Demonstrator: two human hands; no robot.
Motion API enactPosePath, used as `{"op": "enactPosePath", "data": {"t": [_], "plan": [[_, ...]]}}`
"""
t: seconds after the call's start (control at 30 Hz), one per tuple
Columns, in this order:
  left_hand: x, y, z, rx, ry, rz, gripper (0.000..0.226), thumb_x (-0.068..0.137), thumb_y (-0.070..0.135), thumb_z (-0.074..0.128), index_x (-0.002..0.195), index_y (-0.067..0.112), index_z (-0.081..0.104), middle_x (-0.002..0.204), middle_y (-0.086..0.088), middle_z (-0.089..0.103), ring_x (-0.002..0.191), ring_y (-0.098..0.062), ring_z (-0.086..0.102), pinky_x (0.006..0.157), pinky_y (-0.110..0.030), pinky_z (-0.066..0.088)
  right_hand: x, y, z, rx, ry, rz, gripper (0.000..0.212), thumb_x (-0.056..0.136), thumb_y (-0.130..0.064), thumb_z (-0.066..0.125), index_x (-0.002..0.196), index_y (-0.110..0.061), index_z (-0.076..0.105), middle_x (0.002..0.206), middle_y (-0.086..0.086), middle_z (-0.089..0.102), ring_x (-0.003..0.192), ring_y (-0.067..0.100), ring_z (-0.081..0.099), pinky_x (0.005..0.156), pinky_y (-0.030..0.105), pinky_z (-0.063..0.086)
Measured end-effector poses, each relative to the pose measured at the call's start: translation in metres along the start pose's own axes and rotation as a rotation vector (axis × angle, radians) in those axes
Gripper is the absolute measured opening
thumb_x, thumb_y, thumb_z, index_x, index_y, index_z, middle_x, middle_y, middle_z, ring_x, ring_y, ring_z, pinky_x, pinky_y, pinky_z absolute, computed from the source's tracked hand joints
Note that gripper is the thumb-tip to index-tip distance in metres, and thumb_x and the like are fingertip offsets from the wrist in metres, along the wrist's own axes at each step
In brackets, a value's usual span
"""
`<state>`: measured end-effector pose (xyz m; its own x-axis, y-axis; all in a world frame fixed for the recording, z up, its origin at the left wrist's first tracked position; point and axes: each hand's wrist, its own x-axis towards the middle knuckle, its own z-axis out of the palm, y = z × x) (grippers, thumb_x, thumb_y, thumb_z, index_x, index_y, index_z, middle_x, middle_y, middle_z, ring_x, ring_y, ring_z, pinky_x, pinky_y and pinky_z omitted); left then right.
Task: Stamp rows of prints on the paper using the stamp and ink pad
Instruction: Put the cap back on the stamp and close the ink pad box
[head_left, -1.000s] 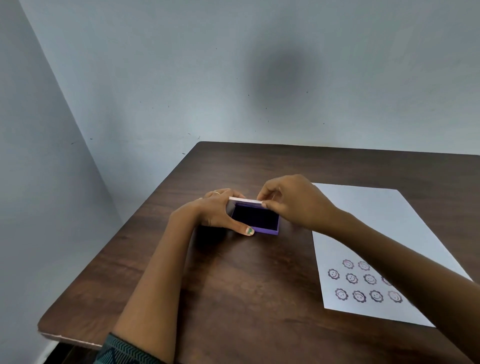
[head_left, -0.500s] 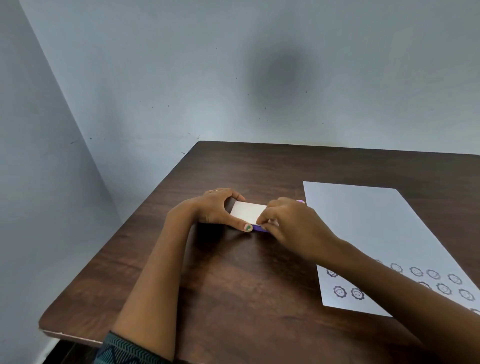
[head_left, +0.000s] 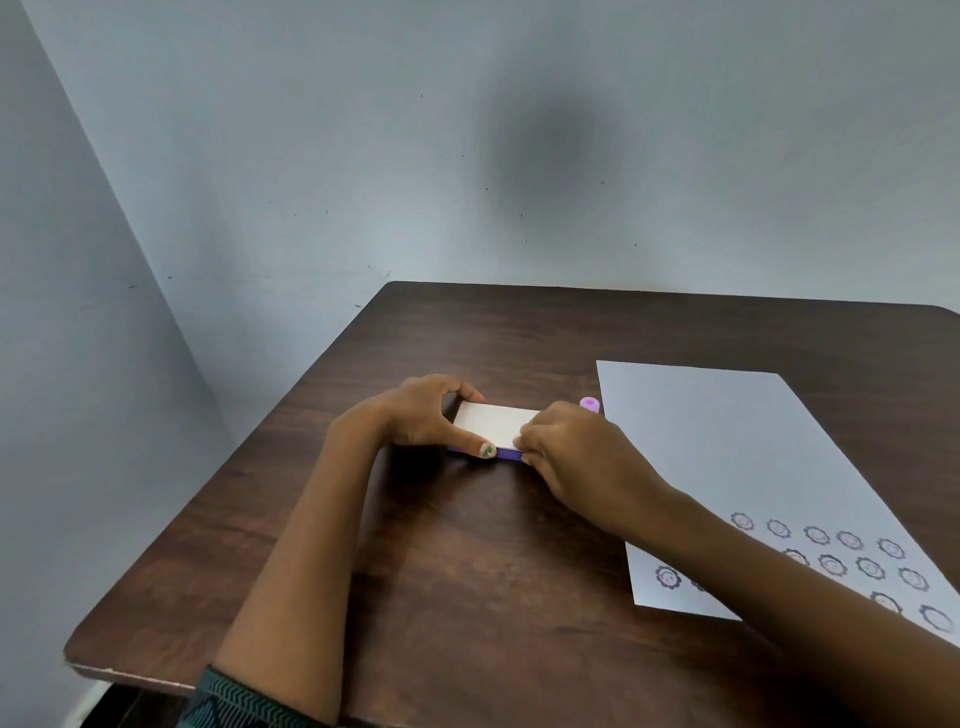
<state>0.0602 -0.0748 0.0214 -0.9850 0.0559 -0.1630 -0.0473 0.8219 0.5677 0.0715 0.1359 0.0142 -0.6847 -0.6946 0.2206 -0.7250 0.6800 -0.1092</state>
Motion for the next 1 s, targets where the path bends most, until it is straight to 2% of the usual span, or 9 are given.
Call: {"op": "enactPosePath", "data": {"t": [0.1,0.17,0.33,0.57,0.77,0.9,1.0], "plan": [[0.000,0.003,0.005,-0.005,0.025,0.035,0.062,0.058,0.049,0.084,0.112,0.037,0.056,0.121,0.006,0.052,0.105,-0.016,0.049,0.085,-0.030,0.043,-0.001,-0.003,0.006,-0.063,-0.001,-0.010,0.019,0.091,-0.004,0.050,0.101,-0.011,0.064,0.107,0.007,0.066,0.102,0.018,0.052,0.110,0.049,0.029],[0.000,0.006,0.008,-0.001,0.046,0.063,0.061,0.056,0.051,0.084,0.110,0.041,0.056,0.118,0.007,0.053,0.104,-0.015,0.050,0.082,-0.028,0.042,-0.002,-0.002,0.010,-0.074,0.008,-0.007,0.022,0.089,0.001,0.049,0.100,-0.010,0.064,0.106,0.007,0.064,0.105,0.019,0.051,0.114,0.054,0.017],[-0.002,0.012,0.014,0.009,0.067,0.123,0.065,0.060,0.047,0.084,0.119,0.036,0.059,0.127,0.009,0.055,0.119,-0.013,0.047,0.104,-0.037,0.039,-0.004,-0.002,0.013,-0.053,0.055,0.012,0.024,0.087,0.005,0.048,0.098,-0.009,0.065,0.104,0.008,0.065,0.105,0.021,0.051,0.115,0.057,0.005],[-0.008,0.008,0.026,-0.023,0.134,0.088,0.075,0.056,0.058,0.079,0.125,0.045,0.053,0.138,0.007,0.047,0.132,-0.017,0.034,0.112,-0.044,0.028,-0.010,-0.003,0.018,-0.043,0.085,0.008,0.027,0.095,-0.003,0.036,0.095,-0.008,0.062,0.102,0.008,0.063,0.104,0.019,0.050,0.115,0.058,0.002],[-0.012,0.013,0.028,-0.022,0.117,0.100,0.068,0.066,0.049,0.079,0.127,0.045,0.049,0.136,0.012,0.045,0.133,-0.014,0.026,0.113,-0.041,0.025,-0.013,-0.003,0.016,-0.079,0.057,-0.048,0.027,0.096,-0.005,0.035,0.108,-0.008,0.059,0.115,0.008,0.061,0.112,0.018,0.048,0.116,0.052,0.009],[-0.009,0.020,0.030,0.079,0.079,0.111,0.069,0.074,0.047,0.073,0.134,0.039,0.041,0.141,0.014,0.040,0.132,-0.013,0.027,0.111,-0.039,0.027,-0.011,-0.001,0.004,-0.178,-0.057,-0.164,0.031,0.093,0.003,0.030,0.113,-0.001,0.054,0.120,0.020,0.056,0.112,0.030,0.048,0.103,0.046,0.034],[-0.007,0.015,0.034,0.174,0.081,0.160,0.073,0.075,0.054,0.067,0.139,0.040,0.034,0.146,0.016,0.032,0.133,-0.009,0.024,0.111,-0.035,0.025,-0.010,0.003,0.002,-0.242,-0.074,-0.266,0.028,0.090,0.004,0.039,0.113,0.004,0.054,0.115,0.024,0.060,0.106,0.035,0.054,0.091,0.046,0.047]]}}
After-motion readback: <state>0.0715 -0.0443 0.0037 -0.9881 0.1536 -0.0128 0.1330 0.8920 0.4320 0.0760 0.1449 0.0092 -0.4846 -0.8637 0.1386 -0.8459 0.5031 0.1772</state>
